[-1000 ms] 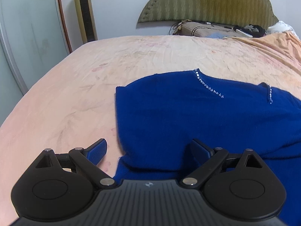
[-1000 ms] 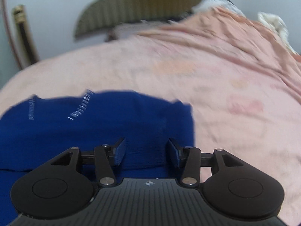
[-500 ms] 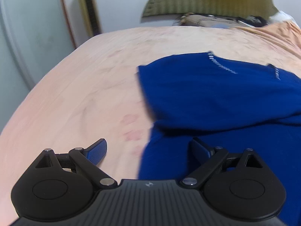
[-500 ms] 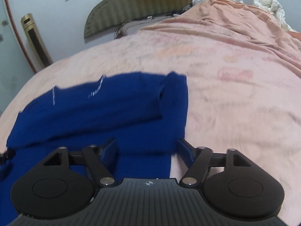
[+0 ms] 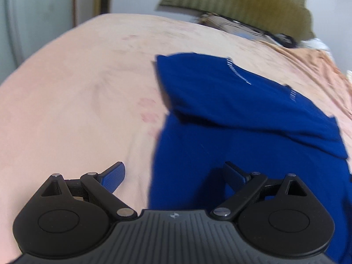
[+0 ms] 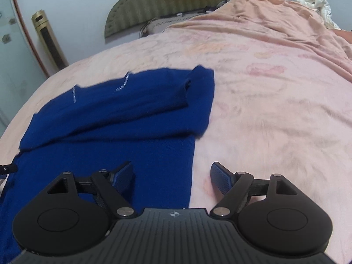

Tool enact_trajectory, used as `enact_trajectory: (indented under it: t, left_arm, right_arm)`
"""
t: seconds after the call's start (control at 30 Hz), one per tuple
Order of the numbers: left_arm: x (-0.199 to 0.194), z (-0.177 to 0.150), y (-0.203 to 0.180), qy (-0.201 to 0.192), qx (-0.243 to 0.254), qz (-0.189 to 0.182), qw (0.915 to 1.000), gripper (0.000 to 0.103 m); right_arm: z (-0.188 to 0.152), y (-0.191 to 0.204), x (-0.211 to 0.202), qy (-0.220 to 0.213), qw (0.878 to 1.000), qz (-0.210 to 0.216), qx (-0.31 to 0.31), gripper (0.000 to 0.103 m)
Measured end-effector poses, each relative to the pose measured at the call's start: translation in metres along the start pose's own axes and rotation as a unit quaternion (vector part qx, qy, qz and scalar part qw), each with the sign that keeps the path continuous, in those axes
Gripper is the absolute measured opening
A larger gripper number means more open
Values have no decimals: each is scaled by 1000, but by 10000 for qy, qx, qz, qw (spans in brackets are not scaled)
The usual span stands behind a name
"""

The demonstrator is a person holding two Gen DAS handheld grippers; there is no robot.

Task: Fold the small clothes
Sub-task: 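Grasp the hem with the left tool while the right tool grasps the hem too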

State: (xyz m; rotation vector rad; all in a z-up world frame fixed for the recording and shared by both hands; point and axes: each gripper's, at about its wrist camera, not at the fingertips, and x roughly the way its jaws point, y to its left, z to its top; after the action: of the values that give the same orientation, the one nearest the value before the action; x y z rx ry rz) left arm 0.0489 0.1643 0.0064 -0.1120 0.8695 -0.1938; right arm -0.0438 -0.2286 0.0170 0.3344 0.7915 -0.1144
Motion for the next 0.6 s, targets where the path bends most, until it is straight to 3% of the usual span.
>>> enact_trajectory:
  t: [0.2, 0.43, 0.6]
  left_arm:
    - [-18, -17, 2, 255, 190, -555, 9980, 96]
    - [-31, -37, -4, 343, 295, -907, 9949, 96]
    - [-39, -49, -14, 437, 359, -1273, 9903, 96]
  right_arm:
    - [-23, 5, -21, 148, 9992, 233, -296, 81]
    - [-51, 20, -35, 316, 9968, 465, -570, 82]
    - [-65, 34, -47, 371, 9948, 602, -739, 68]
